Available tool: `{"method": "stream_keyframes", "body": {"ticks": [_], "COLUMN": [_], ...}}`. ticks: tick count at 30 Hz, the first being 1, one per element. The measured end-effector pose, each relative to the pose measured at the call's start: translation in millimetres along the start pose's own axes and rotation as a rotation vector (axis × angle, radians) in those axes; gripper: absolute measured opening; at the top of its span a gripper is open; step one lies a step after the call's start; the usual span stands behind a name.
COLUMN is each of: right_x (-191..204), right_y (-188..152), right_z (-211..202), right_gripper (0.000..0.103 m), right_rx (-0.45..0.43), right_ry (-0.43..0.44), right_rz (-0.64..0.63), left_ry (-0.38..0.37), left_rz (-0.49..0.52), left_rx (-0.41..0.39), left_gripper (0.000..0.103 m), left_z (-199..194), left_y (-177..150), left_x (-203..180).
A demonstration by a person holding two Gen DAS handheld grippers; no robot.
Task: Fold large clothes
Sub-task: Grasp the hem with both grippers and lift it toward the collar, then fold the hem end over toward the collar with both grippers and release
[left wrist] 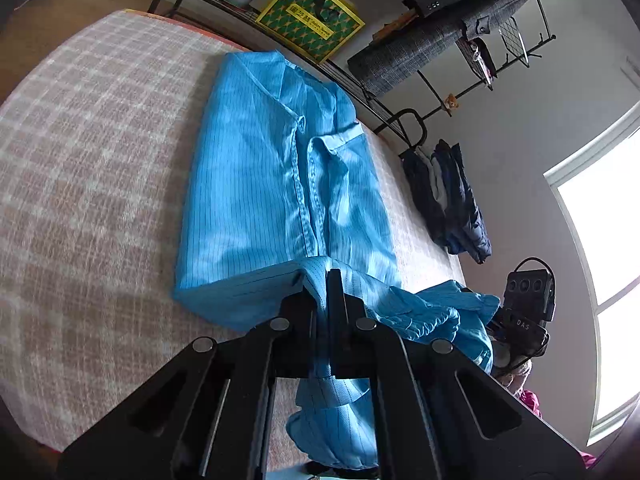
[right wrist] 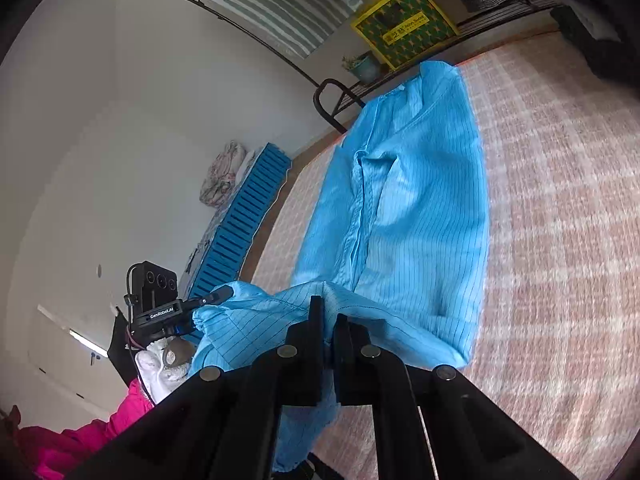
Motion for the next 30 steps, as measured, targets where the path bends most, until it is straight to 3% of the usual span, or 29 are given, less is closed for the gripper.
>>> {"method": "stream_keyframes", "body": {"ticks": [8,17,20,21,23,25,30], "right_x": [-43,-73,-75,-75,-71,-65,-56], "right_y": [41,45,46,47,49,52,50], "right_z": [35,53,57,57,51,40,0], "right_gripper": [0.001,0.001,0.009,0.019,0.036,0.038,0.036], "right_rx": [0.002,0.052,0.067,0.071,0.063,0.037,-0.005], "right_ry": [-0.122,-0.207,-0.224,-0.215,-0.196,-0.192,-0.179], "right_rz": [0.028,0.044,0.034,0.039,0.042,0.022,-0.019], "left_ry": [0.051,0.126,0.133,0.131,0.126,0.108,0.100], "left_rz": [-0.094,-0.101,-0.107,-0.108,-0.102,-0.084,-0.050], "left_rx": [0.014,0.035,0.042,0.050,0.051,0.026,-0.013], "left_gripper": [0.001,0.001,0.001,0.002,0.016,0.033,0.036], "left_z": [45,80,83,83,80,72,43], "left_y": [34,43,45,46,49,54,54], "left_x": [38,58,62,62,60,53,45]}}
Point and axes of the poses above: each gripper's, at about its wrist camera, not at the fingertips, and z roughly the way its jaws point, x to its left, y to its top, the point moved 8 cm from there along z, roughly the way its jaws point, and after that the axes turned 1 degree about -y, right-handed, at the moved point
